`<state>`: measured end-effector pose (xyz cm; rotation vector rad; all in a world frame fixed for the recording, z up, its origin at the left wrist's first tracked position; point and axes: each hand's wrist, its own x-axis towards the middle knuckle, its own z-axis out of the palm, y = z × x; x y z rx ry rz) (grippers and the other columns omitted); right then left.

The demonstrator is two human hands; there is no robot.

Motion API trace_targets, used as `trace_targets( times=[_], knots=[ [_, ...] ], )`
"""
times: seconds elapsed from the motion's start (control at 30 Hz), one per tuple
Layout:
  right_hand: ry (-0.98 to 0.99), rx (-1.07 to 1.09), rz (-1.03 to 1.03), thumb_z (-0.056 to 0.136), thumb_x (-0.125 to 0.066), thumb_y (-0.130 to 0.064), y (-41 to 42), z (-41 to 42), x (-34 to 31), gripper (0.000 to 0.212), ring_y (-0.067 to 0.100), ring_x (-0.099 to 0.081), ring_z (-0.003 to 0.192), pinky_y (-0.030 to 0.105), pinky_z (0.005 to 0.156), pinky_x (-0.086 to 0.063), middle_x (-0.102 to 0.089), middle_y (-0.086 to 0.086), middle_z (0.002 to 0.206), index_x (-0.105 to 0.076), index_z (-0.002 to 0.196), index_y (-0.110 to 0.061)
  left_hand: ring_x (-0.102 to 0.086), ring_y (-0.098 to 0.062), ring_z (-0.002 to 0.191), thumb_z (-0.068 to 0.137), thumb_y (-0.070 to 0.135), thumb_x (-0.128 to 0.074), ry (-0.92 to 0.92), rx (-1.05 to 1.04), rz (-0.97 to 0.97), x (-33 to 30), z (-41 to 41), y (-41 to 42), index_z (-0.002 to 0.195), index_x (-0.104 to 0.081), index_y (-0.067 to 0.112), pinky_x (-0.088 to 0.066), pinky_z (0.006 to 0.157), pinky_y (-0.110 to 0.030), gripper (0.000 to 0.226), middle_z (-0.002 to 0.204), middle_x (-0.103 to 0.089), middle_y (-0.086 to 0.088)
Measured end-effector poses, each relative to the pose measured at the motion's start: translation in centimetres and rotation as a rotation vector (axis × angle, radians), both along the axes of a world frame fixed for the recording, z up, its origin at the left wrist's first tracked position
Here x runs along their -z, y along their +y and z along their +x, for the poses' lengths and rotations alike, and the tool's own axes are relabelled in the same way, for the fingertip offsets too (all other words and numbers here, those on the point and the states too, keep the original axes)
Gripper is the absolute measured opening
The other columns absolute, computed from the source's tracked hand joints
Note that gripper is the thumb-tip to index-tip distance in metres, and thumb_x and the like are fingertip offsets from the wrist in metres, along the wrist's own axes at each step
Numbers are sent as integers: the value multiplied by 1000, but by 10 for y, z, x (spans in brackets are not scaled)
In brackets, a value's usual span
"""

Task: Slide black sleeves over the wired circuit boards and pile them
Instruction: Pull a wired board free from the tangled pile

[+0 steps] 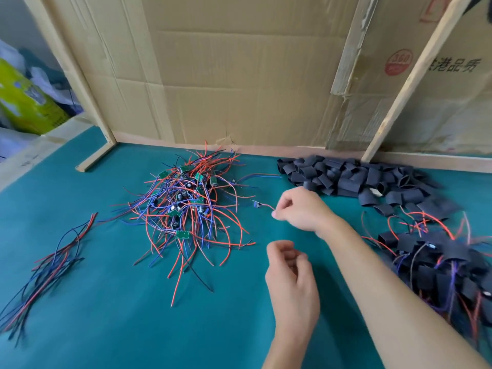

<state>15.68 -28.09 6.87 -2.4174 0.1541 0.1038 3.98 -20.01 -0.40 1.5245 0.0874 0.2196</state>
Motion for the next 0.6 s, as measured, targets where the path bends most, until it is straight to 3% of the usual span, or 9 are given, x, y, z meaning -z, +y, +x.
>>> trace_targets(
  times=[0.13, 0.23, 0.3, 0.47, 0.6],
  knots=[
    [-10, 66, 402, 91, -75, -10, -34, -69, -12, 15, 11, -54, 55, 19, 51, -42, -68, -1, 65, -65, 79, -11, -69, -10, 69, 105, 19, -49, 30, 24, -65, -1, 0, 1, 105, -55, 27, -54, 67, -22, 10, 89, -74, 14],
    [67, 70, 614, 94, -71, -6, -38, -120, -2, 13, 13, -53, 54, 21, 48, -40, -63, 6, 68, -63, 84, -7, -74, -18, 77, 110, 30, -39, 25, 106, -52, -4, 0, 1, 102, -58, 28, -59, 76, -42, 20, 91, -77, 8],
    [158, 56, 700, 95, -68, -2, -36, -144, 9, 12, 17, -53, 53, 23, 46, -38, -62, 10, 69, -62, 85, -5, -73, -18, 79, 110, 34, -38, 26, 108, -13, -4, -1, 1, 98, -58, 28, -58, 77, -46, 24, 90, -76, 10],
    [309, -61, 561, 92, -69, -4, -41, -152, 10, 6, 23, -63, 59, 28, 49, -44, -71, 15, 74, -65, 88, -3, -69, -8, 72, 105, 21, -49, 31, 80, 61, -3, 1, 2, 100, -59, 25, -56, 75, -36, 12, 86, -73, 11],
    [101, 31, 274, 89, -75, -20, -56, -111, -6, 8, 15, -69, 65, 31, 56, -52, -76, 3, 77, -74, 81, -18, -64, -11, 61, 102, 13, -53, 47, 12, -26, -3, 1, 3, 97, -59, 26, -50, 61, -22, 16, 80, -72, 8]
  ],
)
